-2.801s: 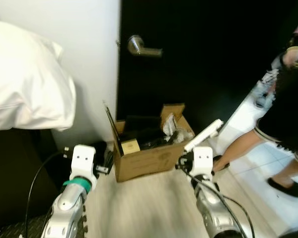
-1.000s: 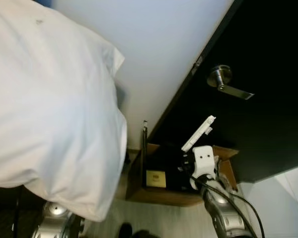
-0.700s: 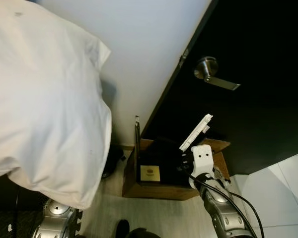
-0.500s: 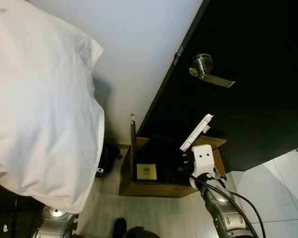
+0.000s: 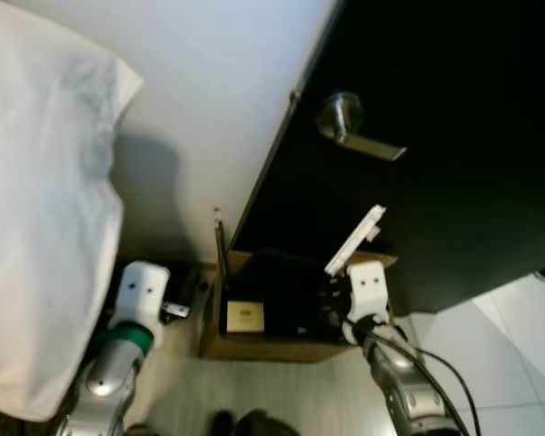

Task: Clean up the room

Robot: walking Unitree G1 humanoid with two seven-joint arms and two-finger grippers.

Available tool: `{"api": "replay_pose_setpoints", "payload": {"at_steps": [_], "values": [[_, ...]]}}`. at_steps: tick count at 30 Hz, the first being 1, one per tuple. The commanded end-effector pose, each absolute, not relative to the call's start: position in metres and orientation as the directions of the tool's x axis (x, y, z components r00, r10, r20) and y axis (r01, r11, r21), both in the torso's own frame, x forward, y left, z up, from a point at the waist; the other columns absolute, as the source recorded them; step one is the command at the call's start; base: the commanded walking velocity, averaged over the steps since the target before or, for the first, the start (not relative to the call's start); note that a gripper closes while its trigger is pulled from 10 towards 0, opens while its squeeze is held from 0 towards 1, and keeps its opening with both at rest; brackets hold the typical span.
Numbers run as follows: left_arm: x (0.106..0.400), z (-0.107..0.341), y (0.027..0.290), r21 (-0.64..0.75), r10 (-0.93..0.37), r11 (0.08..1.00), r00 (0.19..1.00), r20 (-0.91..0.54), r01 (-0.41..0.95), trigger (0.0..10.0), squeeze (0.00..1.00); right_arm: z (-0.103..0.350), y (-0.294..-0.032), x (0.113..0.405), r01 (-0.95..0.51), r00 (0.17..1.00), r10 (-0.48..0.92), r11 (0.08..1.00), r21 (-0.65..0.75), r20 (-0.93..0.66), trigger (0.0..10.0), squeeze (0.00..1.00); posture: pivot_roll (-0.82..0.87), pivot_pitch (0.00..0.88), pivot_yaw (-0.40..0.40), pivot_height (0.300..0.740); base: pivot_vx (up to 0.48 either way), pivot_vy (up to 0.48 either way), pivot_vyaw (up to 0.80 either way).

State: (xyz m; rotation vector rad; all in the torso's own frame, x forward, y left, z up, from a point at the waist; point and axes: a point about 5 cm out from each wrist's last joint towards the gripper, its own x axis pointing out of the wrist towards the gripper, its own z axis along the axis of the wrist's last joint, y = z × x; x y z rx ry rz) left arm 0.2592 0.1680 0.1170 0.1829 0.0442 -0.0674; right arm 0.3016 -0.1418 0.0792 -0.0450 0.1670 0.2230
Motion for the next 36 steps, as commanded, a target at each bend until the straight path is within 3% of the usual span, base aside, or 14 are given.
{"api": "replay_pose_setpoints", "payload": {"at_steps": [1,30,36], "values": [[0.2576,0.1114,0.1594,0.166,-0.096,0.98,0.992,-0.079,0.108,10.0,0.0,0.0717,-0.1537,0.2973,-0.185,0.963,0.176,0.982,-0.025,-0.206,10.0,0.0,0.05,0.177,-0.222,0.74,0.0,-0.292,0.0],[0.2593,0.1131,0.1629,0.177,-0.097,0.978,0.992,-0.083,0.11,10.0,0.0,0.0726,-0.1494,0.2982,-0.178,0.964,0.172,0.984,-0.012,-0.202,10.0,0.0,0.06,0.18,-0.216,0.74,0.0,-0.285,0.0],[0.2609,0.1116,0.1647,0.123,-0.092,0.987,0.99,-0.111,0.106,10.0,0.0,0.0727,-0.1494,0.2981,-0.176,0.964,0.17,0.984,-0.011,-0.202,10.0,0.0,0.06,0.18,-0.216,0.74,0.0,0.206,0.0]]}}
